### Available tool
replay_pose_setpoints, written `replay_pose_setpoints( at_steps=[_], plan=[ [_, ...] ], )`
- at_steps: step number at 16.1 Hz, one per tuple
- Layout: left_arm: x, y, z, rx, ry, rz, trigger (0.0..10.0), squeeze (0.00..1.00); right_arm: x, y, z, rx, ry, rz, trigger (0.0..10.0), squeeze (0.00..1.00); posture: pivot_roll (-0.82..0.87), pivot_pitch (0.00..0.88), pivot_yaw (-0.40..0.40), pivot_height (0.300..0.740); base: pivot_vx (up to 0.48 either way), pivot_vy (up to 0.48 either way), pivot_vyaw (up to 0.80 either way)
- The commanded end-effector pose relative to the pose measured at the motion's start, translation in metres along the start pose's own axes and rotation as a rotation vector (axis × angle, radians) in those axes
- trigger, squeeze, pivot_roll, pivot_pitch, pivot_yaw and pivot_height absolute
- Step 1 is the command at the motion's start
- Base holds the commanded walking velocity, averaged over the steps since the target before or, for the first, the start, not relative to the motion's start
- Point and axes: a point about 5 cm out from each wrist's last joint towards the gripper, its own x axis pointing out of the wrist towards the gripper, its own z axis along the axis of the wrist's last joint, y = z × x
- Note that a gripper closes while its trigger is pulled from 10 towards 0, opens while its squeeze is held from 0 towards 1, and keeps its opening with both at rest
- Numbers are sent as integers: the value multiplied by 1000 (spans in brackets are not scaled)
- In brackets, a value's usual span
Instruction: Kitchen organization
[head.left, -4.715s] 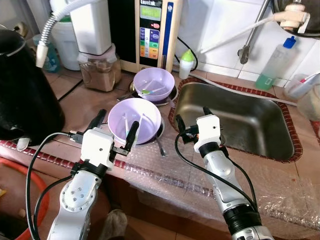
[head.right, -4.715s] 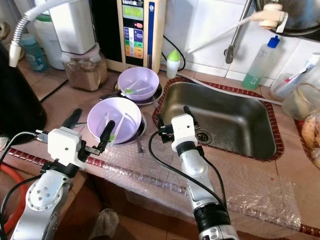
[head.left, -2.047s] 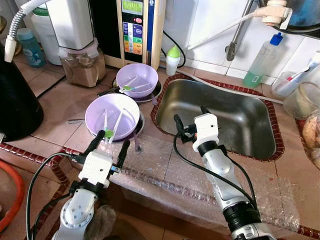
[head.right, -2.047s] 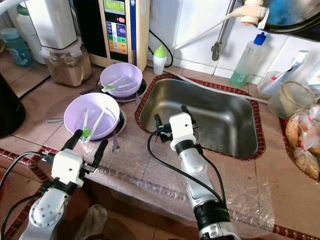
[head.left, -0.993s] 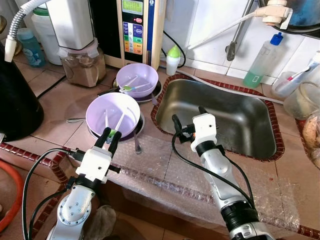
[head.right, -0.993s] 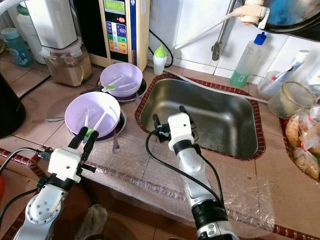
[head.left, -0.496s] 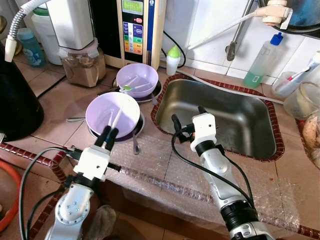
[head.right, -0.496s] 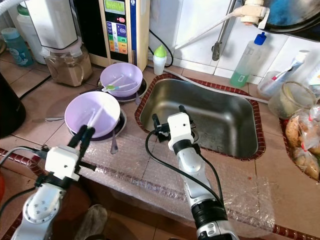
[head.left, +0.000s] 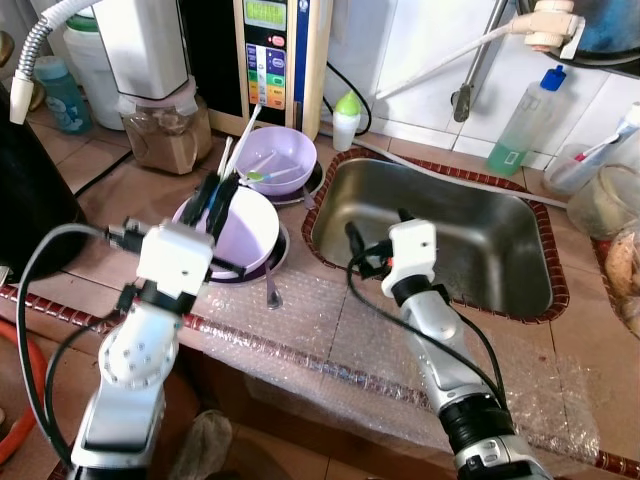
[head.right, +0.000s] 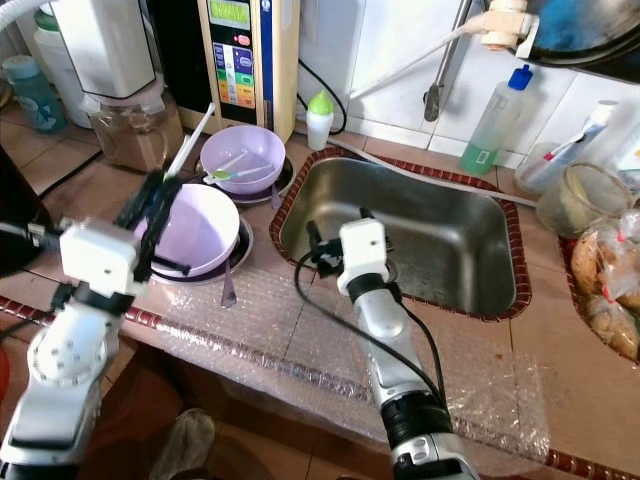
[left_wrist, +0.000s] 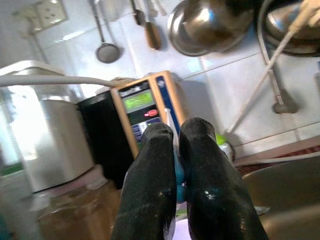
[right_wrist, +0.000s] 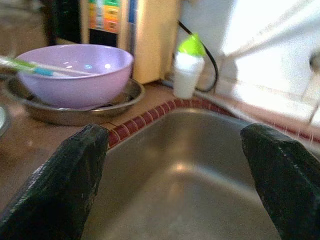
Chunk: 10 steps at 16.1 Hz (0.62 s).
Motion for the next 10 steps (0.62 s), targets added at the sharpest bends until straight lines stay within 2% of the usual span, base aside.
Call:
replay_pose_setpoints(
  at_steps=[1, 3, 4, 5, 6, 7, 8, 10],
  plan=[
    [3, -3, -4, -15, 18, -48, 0, 0, 6, -7, 7, 71, -5, -29, 10000, 0, 91, 0, -47, 740, 0, 0, 0],
    [6, -10, -11, -6, 37, -142, 0, 0, 14, -13, 19, 219, -24, -43, 10000, 0, 84, 0, -38, 740, 0, 0, 0],
    [7, -12, -14, -2, 43, -164, 0, 0, 16, -15, 24, 264, -37, -42, 10000, 0, 84, 0, -38, 740, 0, 0, 0],
    [9, -15, -17, 6, 50, -191, 0, 0, 21, -18, 33, 347, -54, -35, 10000, 0, 80, 0, -31, 740, 0, 0, 0],
    [9, -15, -17, 6, 50, -191, 0, 0, 21, -18, 33, 347, -54, -35, 10000, 0, 80, 0, -31, 740, 0, 0, 0],
    [15, -21, -23, 20, 53, -237, 0, 0, 25, -18, 48, 480, -73, 44, 10000, 0, 74, 0, -26, 740, 0, 0, 0],
    [21, -25, -26, 16, 51, -261, 0, 0, 24, -18, 53, 531, -76, 98, 10000, 0, 69, 0, -22, 740, 0, 0, 0],
    [26, -31, -28, 12, 50, -281, 0, 0, 20, -18, 54, 550, -61, 190, 10000, 0, 65, 0, -18, 740, 0, 0, 0]
  ],
)
